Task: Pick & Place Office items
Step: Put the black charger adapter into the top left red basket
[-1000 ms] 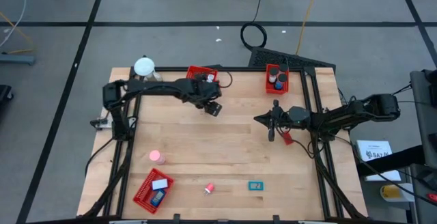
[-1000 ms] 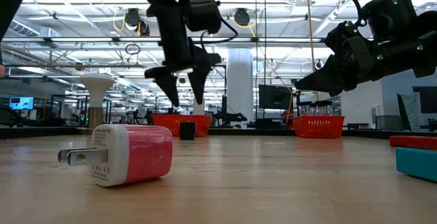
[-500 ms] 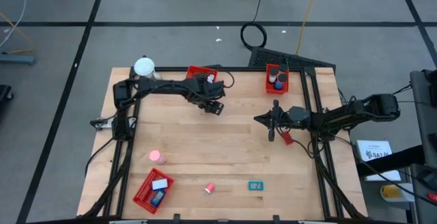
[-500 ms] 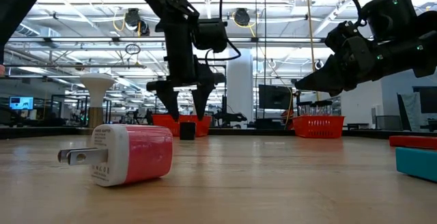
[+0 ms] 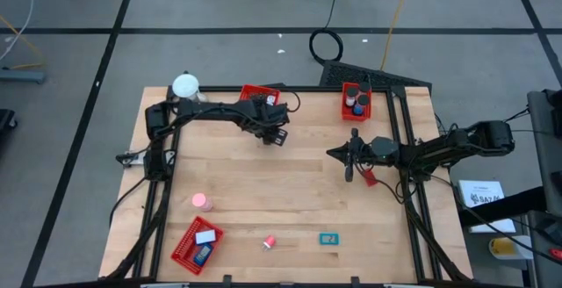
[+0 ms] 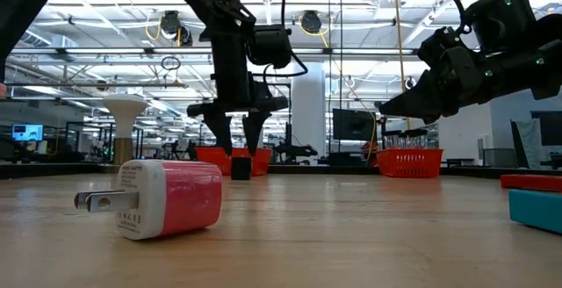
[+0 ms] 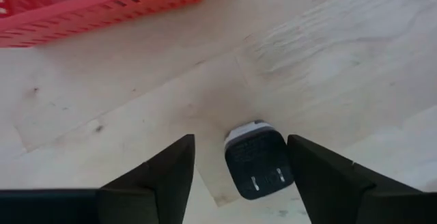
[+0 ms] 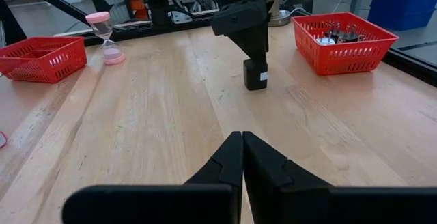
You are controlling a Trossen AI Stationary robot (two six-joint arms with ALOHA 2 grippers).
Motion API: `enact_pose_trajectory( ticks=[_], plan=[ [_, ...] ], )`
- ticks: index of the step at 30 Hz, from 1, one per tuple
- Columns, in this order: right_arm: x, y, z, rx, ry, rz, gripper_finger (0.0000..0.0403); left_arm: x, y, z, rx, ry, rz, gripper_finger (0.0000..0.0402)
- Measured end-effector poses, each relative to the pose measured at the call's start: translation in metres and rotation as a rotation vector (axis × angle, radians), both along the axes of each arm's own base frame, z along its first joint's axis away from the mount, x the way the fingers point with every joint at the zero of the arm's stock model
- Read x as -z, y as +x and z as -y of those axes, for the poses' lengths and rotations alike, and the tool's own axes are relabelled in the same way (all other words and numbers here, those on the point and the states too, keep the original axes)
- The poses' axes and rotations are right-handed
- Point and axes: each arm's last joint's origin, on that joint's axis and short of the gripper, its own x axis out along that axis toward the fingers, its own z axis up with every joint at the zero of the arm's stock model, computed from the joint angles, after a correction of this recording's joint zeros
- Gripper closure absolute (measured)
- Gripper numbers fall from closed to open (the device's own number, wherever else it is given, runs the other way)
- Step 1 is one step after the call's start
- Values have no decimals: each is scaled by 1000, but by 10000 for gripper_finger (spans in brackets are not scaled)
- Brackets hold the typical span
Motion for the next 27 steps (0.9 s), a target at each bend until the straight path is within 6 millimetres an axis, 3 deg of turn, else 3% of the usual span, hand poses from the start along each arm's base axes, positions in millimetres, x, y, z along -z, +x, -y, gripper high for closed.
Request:
enact_pose_trajectory(
  ticks=[14,24,27],
  plan=[
    [-2,1,0,-3,6,23,402,13,3,2,20,-66,-21,129],
    [-3,1,0,-3,5,33,402,13,3,2,89,-58,-35,241],
    [-4,1,0,-3,5,40,403,13,3,1,103,-46,-38,252]
  ],
)
